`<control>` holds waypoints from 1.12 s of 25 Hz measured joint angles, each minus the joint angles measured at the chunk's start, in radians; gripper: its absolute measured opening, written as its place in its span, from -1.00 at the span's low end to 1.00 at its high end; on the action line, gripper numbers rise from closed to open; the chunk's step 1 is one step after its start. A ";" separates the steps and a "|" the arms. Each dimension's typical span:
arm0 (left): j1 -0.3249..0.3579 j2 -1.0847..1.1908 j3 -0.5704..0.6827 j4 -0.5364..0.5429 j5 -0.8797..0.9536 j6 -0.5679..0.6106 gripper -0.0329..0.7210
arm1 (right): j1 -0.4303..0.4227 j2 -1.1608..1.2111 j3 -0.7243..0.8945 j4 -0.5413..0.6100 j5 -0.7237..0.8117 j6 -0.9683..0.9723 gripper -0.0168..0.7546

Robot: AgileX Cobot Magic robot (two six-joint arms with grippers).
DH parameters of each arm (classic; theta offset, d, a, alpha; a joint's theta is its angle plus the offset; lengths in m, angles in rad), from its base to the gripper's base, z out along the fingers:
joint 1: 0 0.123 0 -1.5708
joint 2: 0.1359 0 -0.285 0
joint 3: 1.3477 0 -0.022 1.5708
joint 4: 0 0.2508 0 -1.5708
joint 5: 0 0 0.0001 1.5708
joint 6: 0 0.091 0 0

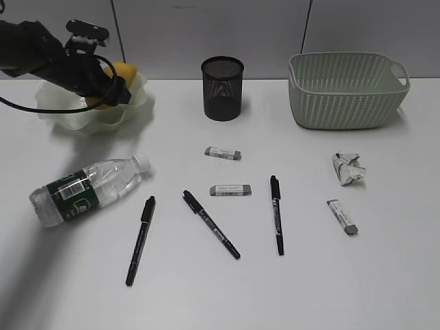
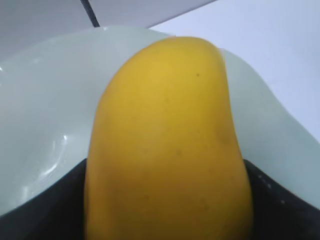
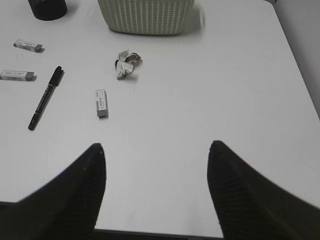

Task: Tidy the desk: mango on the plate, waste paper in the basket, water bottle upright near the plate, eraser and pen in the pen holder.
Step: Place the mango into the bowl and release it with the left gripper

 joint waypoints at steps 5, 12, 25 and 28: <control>-0.019 0.019 0.000 -0.017 0.002 0.000 0.67 | 0.000 0.000 0.000 0.000 0.000 0.000 0.36; -0.073 0.019 0.000 -0.048 -0.002 0.000 0.67 | 0.000 0.000 0.000 0.000 0.000 0.000 0.36; -0.102 0.019 0.000 -0.161 0.001 -0.001 0.67 | 0.000 0.000 0.000 0.000 0.000 0.000 0.36; -0.114 0.019 0.000 -0.166 0.001 0.000 0.67 | 0.000 0.000 0.000 0.000 0.000 0.000 0.36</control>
